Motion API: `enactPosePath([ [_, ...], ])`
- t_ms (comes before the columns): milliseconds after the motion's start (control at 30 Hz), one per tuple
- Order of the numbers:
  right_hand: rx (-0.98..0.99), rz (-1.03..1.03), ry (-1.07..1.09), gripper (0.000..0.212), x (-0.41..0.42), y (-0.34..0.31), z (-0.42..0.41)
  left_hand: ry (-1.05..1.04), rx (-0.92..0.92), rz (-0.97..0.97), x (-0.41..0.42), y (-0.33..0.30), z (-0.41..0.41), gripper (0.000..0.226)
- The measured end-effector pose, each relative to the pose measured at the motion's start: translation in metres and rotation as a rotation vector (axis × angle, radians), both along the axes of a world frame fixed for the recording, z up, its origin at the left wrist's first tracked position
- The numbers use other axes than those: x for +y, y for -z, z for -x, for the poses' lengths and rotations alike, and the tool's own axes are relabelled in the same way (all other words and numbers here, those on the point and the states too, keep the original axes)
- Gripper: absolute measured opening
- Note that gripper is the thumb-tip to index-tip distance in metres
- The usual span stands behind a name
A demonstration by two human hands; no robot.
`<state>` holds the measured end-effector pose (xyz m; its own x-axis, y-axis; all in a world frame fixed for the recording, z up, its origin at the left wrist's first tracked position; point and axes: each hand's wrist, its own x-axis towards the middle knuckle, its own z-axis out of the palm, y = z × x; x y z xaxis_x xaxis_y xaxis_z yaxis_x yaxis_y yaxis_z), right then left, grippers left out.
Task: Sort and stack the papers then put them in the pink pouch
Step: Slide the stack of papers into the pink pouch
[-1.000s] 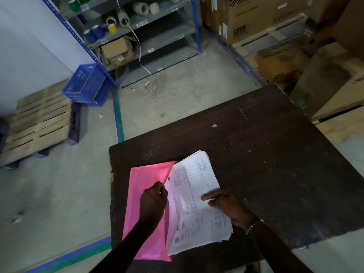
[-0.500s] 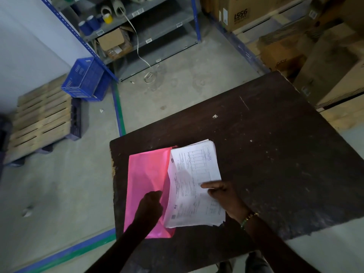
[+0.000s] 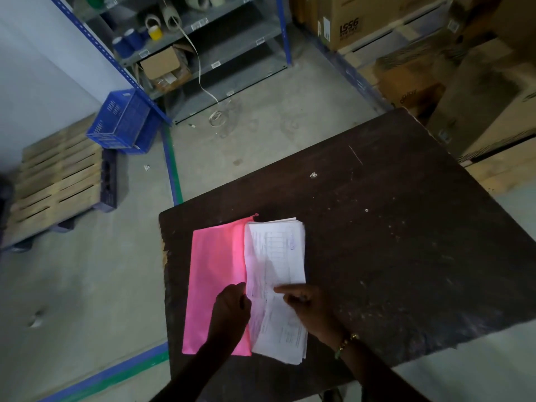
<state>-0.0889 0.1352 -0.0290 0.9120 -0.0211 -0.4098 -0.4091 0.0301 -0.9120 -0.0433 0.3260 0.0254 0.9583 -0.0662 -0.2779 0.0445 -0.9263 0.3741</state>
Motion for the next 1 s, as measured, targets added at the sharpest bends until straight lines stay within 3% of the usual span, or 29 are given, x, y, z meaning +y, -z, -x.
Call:
enactPosePath([
  [100, -0.086, 0.124, -0.018, 0.033, 0.013, -0.008, -0.002, -0.027, -0.004, 0.08, -0.02, -0.011, 0.011, 0.012],
  [233, -0.131, 0.139, 0.038, 0.036, 0.018, -0.033, -0.013, -0.053, -0.062, 0.192, -0.035, -0.024, 0.018, 0.017],
  [367, -0.277, 0.404, -0.061, 0.031, 0.01, -0.074, -0.034, -0.139, -0.117, 0.214, -0.044, -0.048, 0.006, 0.017],
  [500, -0.249, 0.437, -0.281, 0.018, -0.003, -0.103, -0.066, -0.091, -0.277, 0.279, -0.055, -0.072, -0.001, 0.017],
  [667, -0.164, 0.457, -0.362, 0.019, -0.006, -0.143, -0.082, -0.266, -0.204, 0.422, -0.063, -0.089, -0.001, 0.045],
  [767, -0.201, 0.515, -0.272, 0.024, -0.006, -0.177, -0.078, -0.383, -0.11, 0.422, -0.051, -0.087, -0.008, 0.015],
  [800, -0.225, 0.549, -0.255, 0.026, -0.007, -0.186, -0.076, -0.433, -0.093, 0.432, -0.046, -0.085, -0.01, 0.015],
  [1000, -0.305, 0.772, -0.392, 0.047, 0.016, -0.213, -0.065, -0.374, -0.327, 0.67, -0.048, -0.101, 0.012, 0.012],
])
